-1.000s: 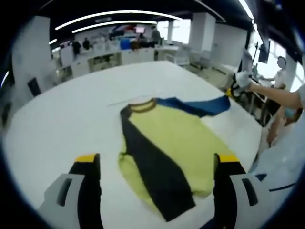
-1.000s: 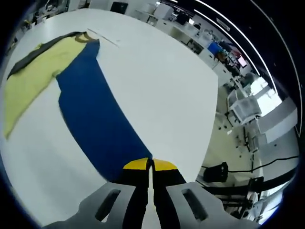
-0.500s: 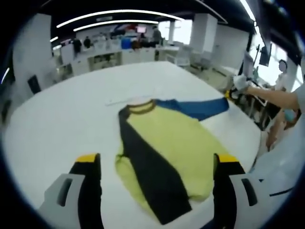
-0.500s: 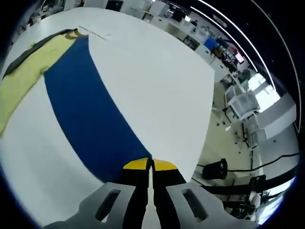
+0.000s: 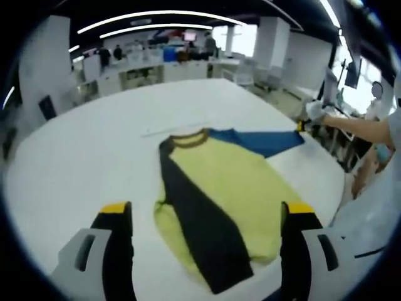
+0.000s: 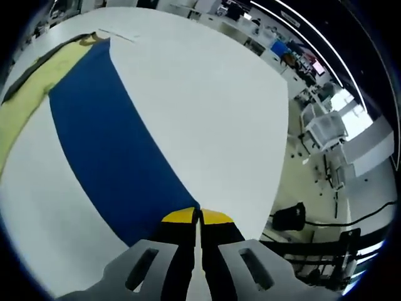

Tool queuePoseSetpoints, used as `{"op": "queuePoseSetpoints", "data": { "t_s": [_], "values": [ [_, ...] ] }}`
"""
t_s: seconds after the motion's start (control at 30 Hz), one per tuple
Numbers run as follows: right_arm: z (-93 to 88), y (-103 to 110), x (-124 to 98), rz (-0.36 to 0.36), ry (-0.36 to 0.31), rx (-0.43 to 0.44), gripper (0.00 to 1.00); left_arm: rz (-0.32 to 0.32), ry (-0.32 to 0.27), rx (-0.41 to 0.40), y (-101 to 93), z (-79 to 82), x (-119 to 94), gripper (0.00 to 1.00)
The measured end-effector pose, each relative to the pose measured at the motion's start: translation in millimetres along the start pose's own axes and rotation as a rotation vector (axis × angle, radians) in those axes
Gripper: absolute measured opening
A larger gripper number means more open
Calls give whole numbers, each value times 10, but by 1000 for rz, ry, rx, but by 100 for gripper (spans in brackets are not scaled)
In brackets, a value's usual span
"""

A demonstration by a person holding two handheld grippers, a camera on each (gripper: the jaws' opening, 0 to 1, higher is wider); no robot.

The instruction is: Fold the garment on the visible template until the final outline fits inside the template.

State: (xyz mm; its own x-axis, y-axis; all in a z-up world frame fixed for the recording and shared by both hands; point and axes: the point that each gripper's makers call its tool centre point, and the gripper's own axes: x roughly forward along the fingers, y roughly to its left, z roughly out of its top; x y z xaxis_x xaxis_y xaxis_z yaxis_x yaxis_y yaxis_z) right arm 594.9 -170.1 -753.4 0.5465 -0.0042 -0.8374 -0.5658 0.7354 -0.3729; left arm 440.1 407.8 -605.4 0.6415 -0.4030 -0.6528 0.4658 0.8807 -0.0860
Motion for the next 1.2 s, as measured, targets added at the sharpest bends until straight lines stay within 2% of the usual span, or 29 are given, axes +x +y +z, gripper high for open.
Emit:
{"op": "queuePoseSetpoints", "data": {
  "t_s": [0.27,0.4,0.53,0.93,1.2],
  "values": [
    [-114,-6,24,12,21,1,2,-14,5,7,-22,23,42,93],
    [-143,59,10,15,29,11,2,-26,4,19,-39,52,73,94],
    [-140,54,15,9,26,21,2,-32,7,25,-49,54,81,94],
    [-111,217,-103,-5,18,56,4,-30,2,19,-16,40,68,93],
    [-121,189,-179,-20,1,69,11,-31,6,21,-16,32,63,93]
  ]
}}
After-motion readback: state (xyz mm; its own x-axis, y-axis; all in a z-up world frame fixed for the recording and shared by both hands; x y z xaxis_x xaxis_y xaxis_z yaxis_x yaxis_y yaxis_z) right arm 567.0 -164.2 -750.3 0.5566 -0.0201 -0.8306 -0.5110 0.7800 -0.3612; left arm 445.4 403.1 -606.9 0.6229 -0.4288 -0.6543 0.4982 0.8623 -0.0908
